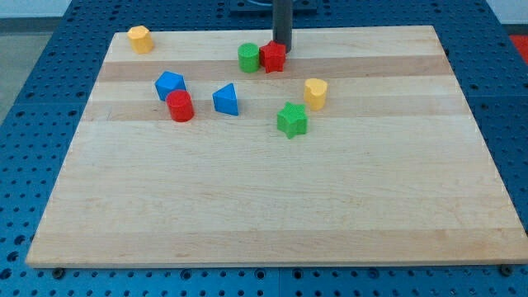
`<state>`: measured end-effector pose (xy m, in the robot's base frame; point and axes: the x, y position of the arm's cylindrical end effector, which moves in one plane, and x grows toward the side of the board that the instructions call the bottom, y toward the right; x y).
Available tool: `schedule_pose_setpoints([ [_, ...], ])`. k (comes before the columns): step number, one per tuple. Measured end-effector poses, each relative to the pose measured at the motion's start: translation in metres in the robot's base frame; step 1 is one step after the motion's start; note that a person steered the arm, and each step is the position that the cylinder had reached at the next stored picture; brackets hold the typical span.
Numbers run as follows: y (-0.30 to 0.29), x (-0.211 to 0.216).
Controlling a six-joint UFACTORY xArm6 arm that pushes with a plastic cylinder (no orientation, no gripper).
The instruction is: Move the red star close to the green star
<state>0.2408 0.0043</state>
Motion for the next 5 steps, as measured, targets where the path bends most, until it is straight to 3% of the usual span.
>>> schedule_pose_setpoints([
  [2, -0.104, -0.021],
  [5, -0.031, 0.007],
])
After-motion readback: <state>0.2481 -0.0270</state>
